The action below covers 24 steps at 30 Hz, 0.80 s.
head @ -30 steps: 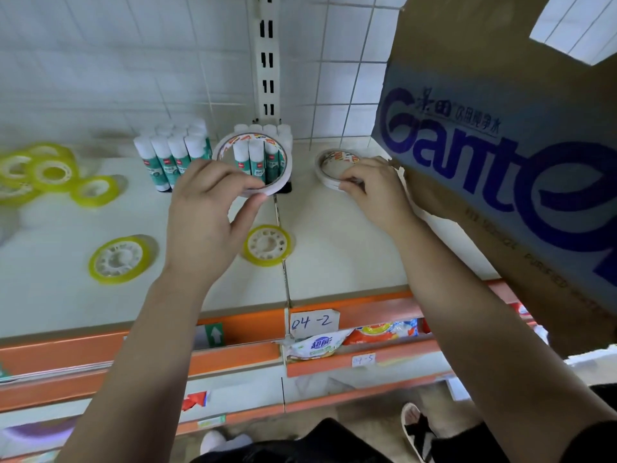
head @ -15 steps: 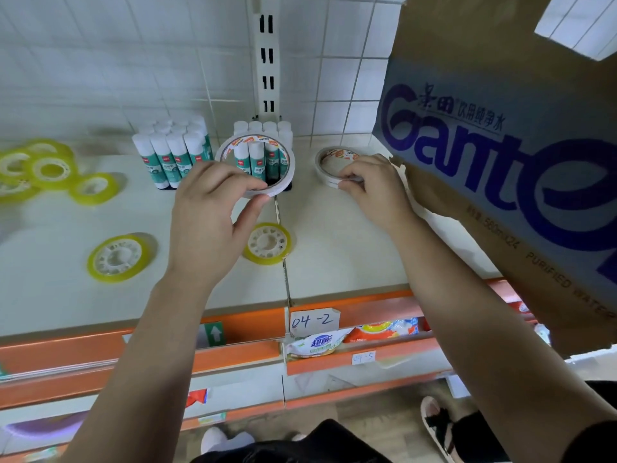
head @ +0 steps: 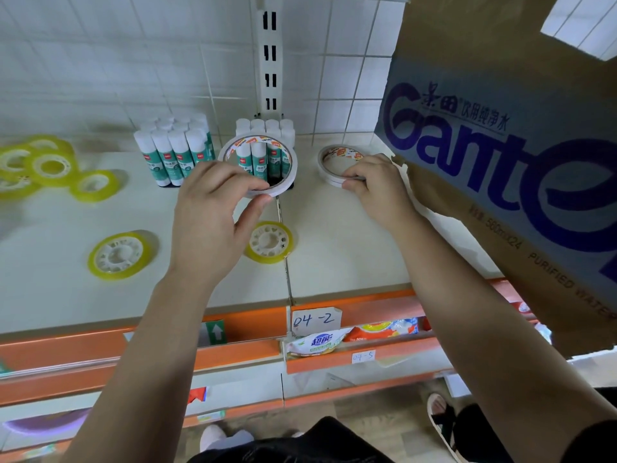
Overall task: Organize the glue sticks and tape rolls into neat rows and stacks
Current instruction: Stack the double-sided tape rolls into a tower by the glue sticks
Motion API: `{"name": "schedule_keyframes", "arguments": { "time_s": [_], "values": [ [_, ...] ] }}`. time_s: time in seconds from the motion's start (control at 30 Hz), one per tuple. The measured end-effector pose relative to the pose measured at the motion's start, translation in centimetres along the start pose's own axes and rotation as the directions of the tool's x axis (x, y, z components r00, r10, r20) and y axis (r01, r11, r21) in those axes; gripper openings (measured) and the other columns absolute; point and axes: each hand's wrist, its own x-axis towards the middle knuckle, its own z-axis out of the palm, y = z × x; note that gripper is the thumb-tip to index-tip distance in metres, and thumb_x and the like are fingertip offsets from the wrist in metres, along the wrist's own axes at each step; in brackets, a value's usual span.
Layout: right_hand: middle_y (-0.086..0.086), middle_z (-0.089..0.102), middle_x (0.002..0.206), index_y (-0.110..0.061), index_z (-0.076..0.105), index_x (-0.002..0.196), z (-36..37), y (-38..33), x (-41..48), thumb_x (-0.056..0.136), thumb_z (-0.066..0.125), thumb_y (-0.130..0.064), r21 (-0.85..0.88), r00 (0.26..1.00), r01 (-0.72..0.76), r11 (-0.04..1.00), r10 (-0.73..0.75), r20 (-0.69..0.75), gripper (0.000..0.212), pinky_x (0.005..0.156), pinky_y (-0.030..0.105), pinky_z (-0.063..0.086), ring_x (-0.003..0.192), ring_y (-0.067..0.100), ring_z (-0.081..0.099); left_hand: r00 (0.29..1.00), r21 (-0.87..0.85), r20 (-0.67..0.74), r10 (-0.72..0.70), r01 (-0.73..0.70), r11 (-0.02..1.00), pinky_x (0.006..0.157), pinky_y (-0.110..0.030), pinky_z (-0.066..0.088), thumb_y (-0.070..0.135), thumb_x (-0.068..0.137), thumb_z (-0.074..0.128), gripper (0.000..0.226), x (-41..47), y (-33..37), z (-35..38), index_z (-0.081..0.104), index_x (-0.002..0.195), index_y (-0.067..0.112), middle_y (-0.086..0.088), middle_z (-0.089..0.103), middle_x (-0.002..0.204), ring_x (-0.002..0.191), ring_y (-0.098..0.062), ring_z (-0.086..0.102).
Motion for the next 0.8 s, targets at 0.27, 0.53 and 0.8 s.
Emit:
{"name": "schedule_keyframes", "arguments": {
  "time_s": [0.27, 0.53, 0.8],
  "values": [
    [0.011, 0.070, 0.095, -0.004, 0.076, 0.095, -0.2, 0.1, -0.2, 0.082, 0.073, -0.011, 0.040, 1.000, -0.008, 0.999, 0.008, -0.019, 0.016, 0.083, 0.019, 0.030, 0.102, 0.031, 0.056, 1.000, -0.008, -0.002, -0.005, 0.005, 1.000, 0.080, -0.042, 0.046, 0.018, 0.089, 0.068, 0.016, -0.1, -0.1, 0.0, 0.072, 0.097, 0.004, -0.010, 0.066, 0.093, 0.091, -0.031, 0.057],
    [0.013, 0.069, 0.092, -0.004, 0.076, 0.093, -0.1, -0.2, -0.2, 0.082, 0.071, -0.010, 0.017, 1.000, -0.022, 1.000, 0.022, -0.016, 0.013, 0.080, 0.021, 0.029, 0.101, 0.032, 0.054, 1.000, -0.028, -0.006, 0.004, -0.004, 1.000, 0.082, -0.036, 0.043, 0.018, 0.090, 0.068, 0.016, 0.0, 0.2, 0.2, 0.073, 0.096, 0.004, -0.010, 0.066, 0.093, 0.091, -0.029, 0.056],
    [0.014, 0.067, 0.118, -0.003, 0.070, 0.116, -1.6, -0.2, -0.7, 0.080, 0.075, -0.007, 0.018, 0.999, -0.014, 1.000, 0.014, -0.035, 0.037, 0.098, 0.030, 0.043, 0.113, 0.029, 0.059, 0.997, -0.124, 0.048, 0.066, -0.060, 0.990, 0.081, -0.032, 0.042, 0.018, 0.089, 0.069, 0.015, 2.4, 2.7, 1.6, 0.073, 0.097, 0.006, -0.008, 0.065, 0.092, 0.092, -0.030, 0.058]
  ]
}}
